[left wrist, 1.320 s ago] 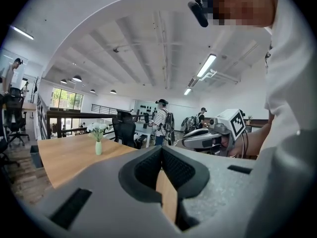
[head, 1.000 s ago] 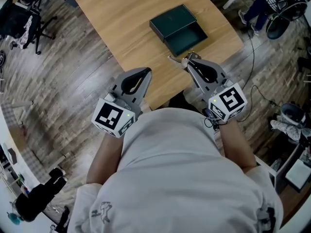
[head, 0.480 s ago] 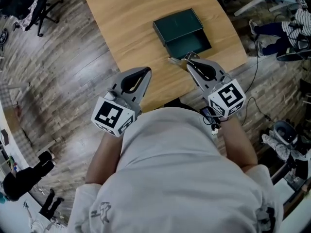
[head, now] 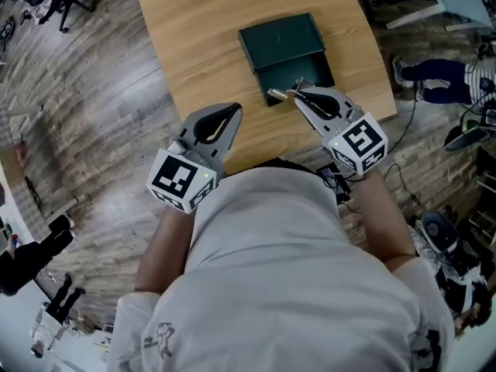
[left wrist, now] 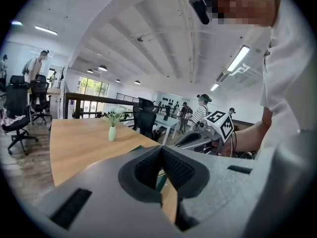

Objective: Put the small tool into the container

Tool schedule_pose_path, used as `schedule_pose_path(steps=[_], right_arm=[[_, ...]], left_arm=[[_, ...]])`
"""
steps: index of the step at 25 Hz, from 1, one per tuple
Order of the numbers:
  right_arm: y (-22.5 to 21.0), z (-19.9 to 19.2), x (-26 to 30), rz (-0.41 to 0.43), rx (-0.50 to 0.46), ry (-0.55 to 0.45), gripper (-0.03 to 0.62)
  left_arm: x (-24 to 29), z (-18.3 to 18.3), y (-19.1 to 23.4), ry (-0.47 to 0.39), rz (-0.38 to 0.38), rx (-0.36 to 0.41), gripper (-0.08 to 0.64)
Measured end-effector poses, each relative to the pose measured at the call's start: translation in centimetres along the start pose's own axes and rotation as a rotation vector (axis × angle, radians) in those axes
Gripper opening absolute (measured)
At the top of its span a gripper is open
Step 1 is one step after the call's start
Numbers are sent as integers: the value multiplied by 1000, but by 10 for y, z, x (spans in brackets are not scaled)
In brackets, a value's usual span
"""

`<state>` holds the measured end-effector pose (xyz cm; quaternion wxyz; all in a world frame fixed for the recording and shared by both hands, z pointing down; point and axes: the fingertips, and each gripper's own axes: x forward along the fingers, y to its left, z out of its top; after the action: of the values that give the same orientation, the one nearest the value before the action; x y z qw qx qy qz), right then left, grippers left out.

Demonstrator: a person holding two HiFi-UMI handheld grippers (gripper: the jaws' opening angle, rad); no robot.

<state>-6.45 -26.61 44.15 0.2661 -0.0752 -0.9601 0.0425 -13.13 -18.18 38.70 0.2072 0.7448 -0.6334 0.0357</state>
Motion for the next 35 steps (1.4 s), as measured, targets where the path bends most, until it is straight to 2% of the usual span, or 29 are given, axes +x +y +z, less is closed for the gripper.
schedule_pose_path(steps=[7,17,25,35], right_arm=[[-37,-27,19,106,-36,64,32],[-60,-61,59,270,-67,121,34],[-72,-98,81,337,-95,210,35],[-63,-137,101,398,-152,339,38]], left_arm=[[38,-13,6,37,52,-41,6],[63,-25,19,63,107,-86,6],[82,-32,30,83,123,-114,6],[88,-41,38,101,140,-137,6]])
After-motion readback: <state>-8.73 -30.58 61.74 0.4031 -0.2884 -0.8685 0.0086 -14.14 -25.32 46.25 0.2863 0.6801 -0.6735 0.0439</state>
